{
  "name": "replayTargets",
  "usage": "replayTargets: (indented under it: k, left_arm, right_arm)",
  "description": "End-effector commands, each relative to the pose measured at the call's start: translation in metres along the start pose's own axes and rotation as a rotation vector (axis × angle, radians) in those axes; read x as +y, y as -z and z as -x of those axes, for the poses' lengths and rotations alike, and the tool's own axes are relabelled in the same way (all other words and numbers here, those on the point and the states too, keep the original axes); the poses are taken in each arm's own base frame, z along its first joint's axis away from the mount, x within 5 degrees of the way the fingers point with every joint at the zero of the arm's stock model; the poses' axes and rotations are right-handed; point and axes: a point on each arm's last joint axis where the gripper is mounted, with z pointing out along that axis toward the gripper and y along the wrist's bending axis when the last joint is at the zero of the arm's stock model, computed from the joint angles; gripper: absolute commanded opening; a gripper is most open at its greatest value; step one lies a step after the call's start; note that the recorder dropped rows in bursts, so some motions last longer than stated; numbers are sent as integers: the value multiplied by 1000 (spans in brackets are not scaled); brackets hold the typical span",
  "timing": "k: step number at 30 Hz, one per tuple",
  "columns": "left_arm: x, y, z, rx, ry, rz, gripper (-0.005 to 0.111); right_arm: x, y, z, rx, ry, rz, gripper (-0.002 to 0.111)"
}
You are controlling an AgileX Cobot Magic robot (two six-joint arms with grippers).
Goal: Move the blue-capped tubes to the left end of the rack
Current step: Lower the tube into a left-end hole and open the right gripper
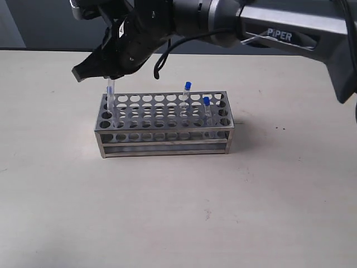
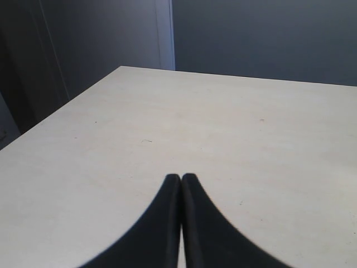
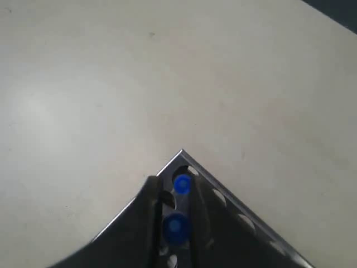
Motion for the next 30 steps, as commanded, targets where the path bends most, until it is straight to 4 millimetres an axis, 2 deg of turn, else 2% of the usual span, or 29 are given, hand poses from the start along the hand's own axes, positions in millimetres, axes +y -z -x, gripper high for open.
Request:
replayTargets:
  k: [1, 8, 17, 19, 25, 30]
  left_arm:
    - [0, -1, 0, -5, 6, -7, 0]
    - [0, -1, 0, -5, 6, -7, 0]
    - [0, -1, 0, -5, 6, -7, 0]
    - [0, -1, 0, -5, 6, -7, 0]
    - [0, -1, 0, -5, 6, -7, 0]
    - [0, -1, 0, -5, 6, -7, 0]
  right_arm:
    - [0, -9, -6, 25, 12, 1, -1]
    - [-1, -24, -14, 40, 40, 7, -1]
    - [1, -29, -6, -64, -26, 30, 1]
    - [1, -29, -5, -73, -43, 37, 6]
    - [2, -29, -7, -55, -48, 44, 36]
    - [2, -28, -6, -58, -50, 45, 38]
